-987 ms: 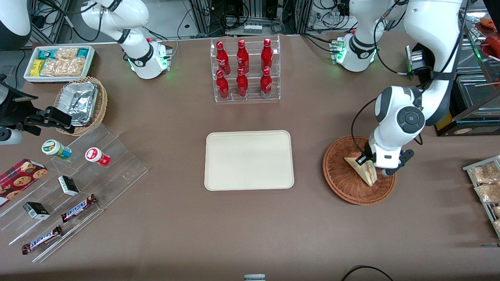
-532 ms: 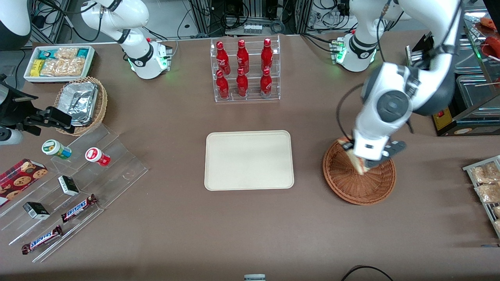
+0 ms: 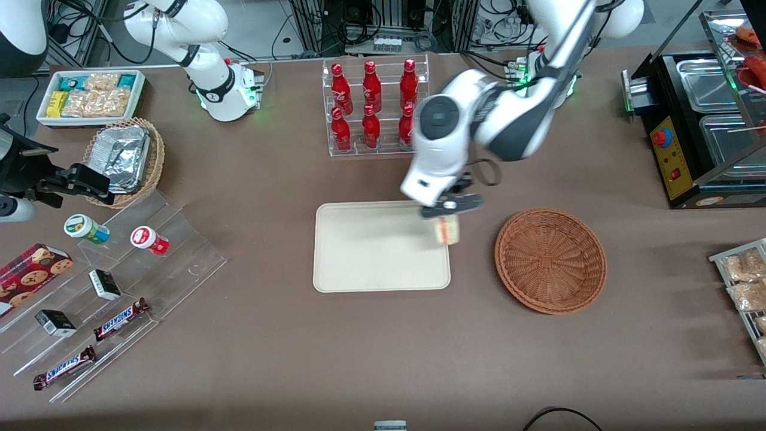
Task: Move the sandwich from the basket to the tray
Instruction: 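Lift the sandwich and carry it over the cream tray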
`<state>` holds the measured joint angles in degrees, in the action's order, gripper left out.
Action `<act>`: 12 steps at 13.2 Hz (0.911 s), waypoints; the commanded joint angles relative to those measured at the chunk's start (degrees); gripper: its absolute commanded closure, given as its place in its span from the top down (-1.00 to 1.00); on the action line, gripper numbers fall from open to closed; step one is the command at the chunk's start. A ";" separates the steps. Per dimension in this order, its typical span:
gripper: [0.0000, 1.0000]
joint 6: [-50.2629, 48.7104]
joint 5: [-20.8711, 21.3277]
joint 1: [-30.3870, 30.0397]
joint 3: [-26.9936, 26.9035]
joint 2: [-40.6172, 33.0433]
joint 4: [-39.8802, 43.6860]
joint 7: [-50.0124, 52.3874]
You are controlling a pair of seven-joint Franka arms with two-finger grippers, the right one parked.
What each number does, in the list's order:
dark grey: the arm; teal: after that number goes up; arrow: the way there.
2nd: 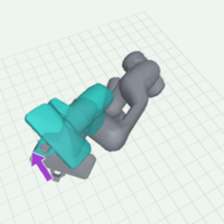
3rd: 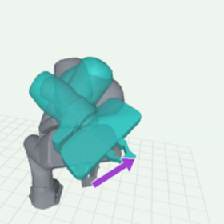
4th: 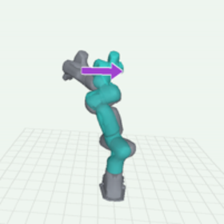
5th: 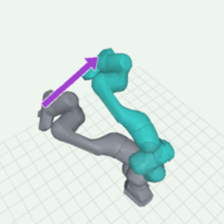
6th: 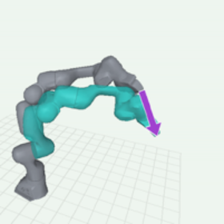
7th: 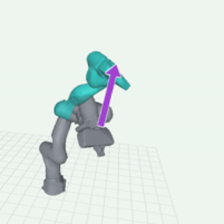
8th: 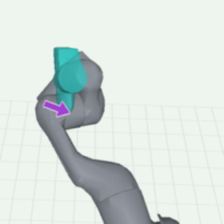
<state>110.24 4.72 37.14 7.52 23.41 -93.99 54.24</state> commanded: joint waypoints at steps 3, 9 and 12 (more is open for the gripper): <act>-1.00 2.07 0.20 6.27 -0.93 14.37 14.26 1.92; -1.00 10.86 1.61 6.98 -0.93 20.36 14.09 2.01; -1.00 12.01 1.61 6.80 -1.19 20.98 14.18 2.01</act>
<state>122.11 5.53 43.20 7.11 43.30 -81.60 55.68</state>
